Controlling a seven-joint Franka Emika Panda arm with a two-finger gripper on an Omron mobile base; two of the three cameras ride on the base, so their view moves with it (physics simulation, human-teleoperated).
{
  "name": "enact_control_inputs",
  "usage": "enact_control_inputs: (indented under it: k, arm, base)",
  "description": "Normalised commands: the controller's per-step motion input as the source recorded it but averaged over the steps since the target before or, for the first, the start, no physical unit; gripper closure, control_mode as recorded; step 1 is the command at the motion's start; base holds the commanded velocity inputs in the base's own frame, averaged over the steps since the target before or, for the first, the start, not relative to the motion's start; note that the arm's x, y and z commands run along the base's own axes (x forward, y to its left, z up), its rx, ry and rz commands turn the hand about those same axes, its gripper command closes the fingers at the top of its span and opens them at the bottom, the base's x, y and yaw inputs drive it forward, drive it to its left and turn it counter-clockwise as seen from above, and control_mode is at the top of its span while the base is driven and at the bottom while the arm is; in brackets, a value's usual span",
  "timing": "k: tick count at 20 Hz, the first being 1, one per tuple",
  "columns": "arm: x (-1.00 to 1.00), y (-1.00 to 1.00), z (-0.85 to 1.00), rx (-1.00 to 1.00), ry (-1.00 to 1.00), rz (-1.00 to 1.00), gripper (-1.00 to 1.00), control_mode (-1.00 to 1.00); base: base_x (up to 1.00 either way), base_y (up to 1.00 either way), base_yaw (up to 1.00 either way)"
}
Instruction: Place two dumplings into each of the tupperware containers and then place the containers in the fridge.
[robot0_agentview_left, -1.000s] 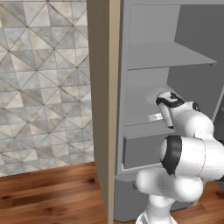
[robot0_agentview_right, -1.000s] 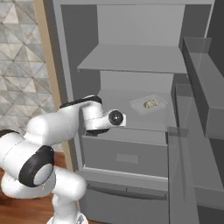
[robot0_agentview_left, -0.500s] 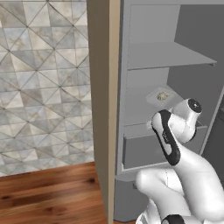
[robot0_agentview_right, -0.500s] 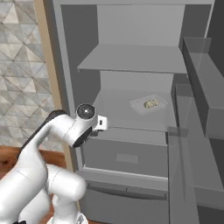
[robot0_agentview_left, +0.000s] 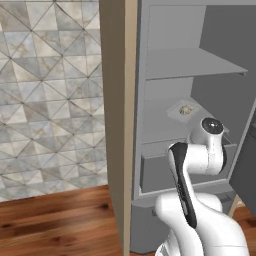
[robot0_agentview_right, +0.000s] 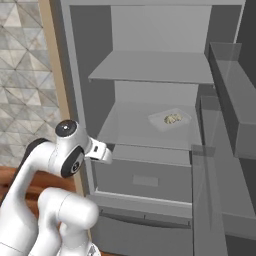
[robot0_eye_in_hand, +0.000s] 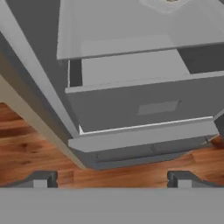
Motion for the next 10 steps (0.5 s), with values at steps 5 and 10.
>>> enact_control_inputs:
  k: [5,10]
  arm:
    - [-0.02,0.39,0.00,-0.11,0.04,0.00,-1.00,-1.00]
    - [0.00,0.46,-0.07,-0.21,0.05,0.00,-1.00,-1.00]
  base:
    - [0.00,0.00,0.00]
    - [0.00,0.00,0.00]
